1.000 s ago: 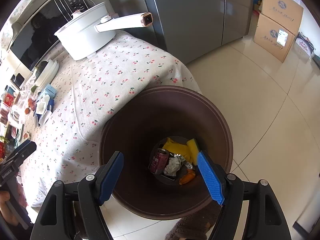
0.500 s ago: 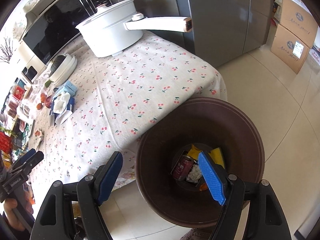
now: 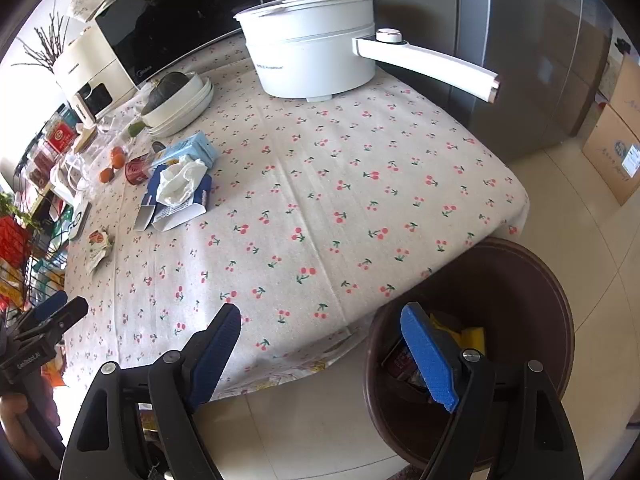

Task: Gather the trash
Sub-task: 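Move both open grippers back over the table toward the snack bag and tissue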

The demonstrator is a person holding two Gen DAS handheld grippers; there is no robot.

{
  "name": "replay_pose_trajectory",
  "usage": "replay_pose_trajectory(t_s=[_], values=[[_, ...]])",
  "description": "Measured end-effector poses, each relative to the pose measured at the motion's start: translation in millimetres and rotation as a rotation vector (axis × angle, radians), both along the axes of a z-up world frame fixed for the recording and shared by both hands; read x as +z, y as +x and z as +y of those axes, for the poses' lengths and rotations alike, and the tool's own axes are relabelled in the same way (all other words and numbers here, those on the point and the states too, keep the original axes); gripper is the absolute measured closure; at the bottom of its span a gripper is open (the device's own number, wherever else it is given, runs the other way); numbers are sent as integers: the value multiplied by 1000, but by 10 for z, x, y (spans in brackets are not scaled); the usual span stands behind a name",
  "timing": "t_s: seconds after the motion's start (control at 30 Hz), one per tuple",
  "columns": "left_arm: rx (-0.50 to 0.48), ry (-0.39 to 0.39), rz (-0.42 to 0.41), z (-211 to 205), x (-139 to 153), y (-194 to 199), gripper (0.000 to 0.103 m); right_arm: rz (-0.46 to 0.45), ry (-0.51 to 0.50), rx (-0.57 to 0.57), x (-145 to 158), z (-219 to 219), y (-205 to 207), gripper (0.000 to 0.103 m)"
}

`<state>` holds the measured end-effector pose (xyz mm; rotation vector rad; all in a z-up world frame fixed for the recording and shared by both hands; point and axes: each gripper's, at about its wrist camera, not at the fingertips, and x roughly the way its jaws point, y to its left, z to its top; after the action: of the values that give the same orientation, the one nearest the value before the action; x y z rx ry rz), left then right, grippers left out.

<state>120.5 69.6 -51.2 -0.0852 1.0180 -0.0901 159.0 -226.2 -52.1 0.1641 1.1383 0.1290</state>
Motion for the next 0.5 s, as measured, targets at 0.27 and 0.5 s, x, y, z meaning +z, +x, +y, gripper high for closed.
replay_pose_trajectory(t_s=[0.27,0.5], values=[[74,13,11,396,-25,-6,5,-10,-1,69,30,468,222,18],[133,38,38,743,-117,-2,5,4,3,120,-39,839,400,18]])
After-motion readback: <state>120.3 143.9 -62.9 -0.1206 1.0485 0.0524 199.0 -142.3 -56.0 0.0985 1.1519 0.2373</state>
